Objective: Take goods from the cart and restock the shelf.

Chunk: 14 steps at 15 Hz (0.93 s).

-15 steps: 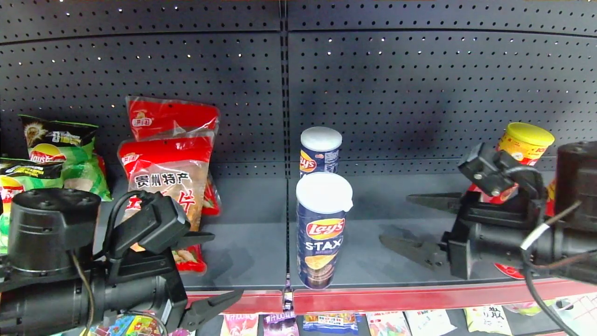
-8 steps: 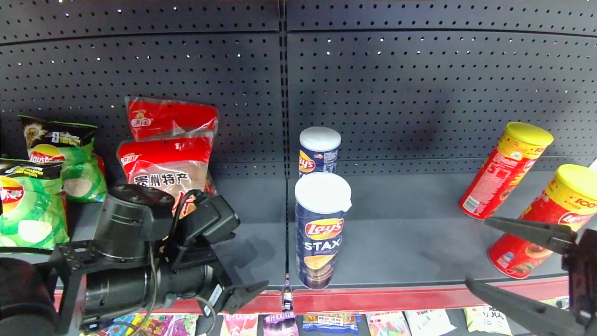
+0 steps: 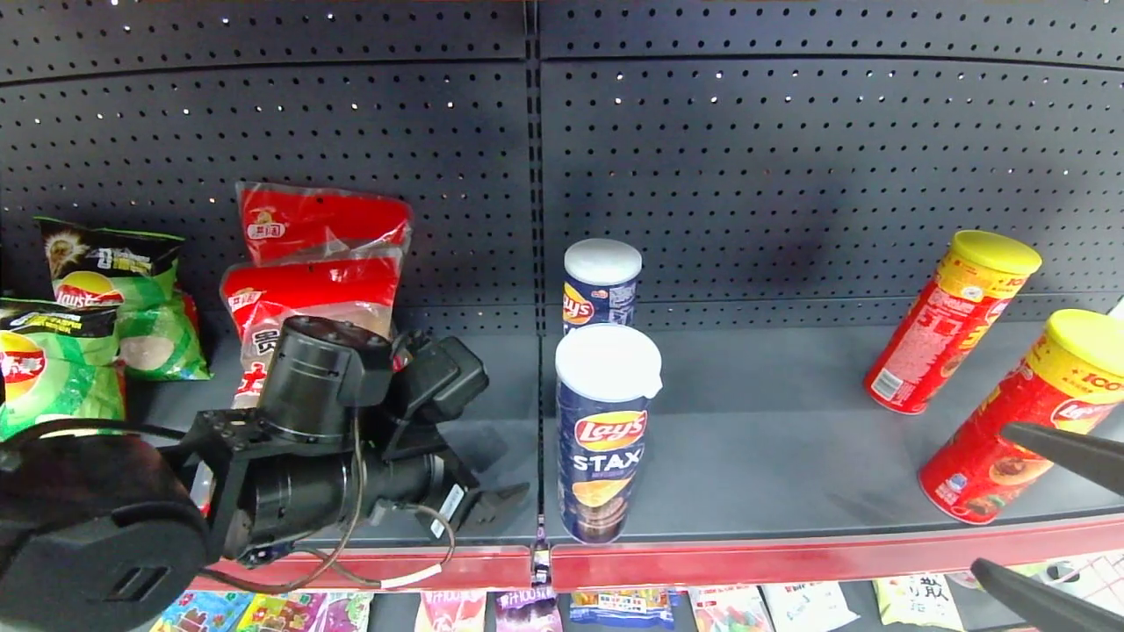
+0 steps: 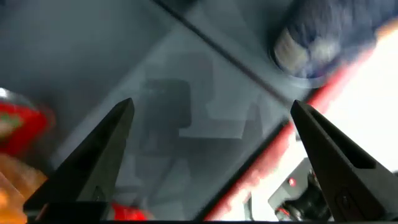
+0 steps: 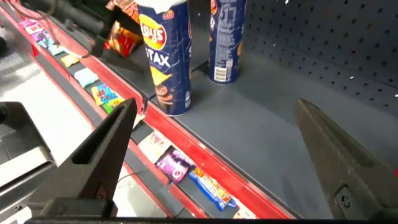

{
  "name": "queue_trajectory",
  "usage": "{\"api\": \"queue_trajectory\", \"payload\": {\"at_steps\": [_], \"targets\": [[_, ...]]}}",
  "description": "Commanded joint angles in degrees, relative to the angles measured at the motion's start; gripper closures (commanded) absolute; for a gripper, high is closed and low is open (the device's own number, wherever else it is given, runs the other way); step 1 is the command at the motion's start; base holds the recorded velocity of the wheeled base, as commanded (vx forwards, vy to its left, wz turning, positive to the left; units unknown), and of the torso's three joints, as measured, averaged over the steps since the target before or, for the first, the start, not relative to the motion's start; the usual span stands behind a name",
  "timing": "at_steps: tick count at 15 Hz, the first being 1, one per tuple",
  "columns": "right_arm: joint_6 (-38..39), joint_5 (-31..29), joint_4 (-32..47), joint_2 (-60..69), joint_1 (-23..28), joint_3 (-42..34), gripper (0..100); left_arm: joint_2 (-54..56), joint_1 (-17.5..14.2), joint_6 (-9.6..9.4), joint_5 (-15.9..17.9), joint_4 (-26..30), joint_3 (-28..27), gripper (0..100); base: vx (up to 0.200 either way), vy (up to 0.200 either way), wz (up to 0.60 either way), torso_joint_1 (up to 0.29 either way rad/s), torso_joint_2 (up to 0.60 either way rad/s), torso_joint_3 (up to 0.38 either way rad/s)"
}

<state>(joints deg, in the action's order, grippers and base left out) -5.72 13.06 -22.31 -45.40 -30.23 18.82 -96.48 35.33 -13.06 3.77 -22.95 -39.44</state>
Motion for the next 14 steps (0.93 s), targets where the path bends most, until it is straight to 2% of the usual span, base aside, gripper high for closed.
{"api": "queue_trajectory", "payload": {"at_steps": [1,14], "targets": [[0.00,0.04,-0.02,0.31,0.00,-0.01,0,-2.66,0.27,-0.04,0.01,0.02,-2.14,0,0.000,0.000,0.00,0.000,0.00,0.000],[0.00,0.04,-0.02,0.31,0.79,0.43,0,-5.21,1.50,-0.13,0.19,0.02,-5.65,0,0.000,0.000,0.00,0.000,0.00,0.000]]}}
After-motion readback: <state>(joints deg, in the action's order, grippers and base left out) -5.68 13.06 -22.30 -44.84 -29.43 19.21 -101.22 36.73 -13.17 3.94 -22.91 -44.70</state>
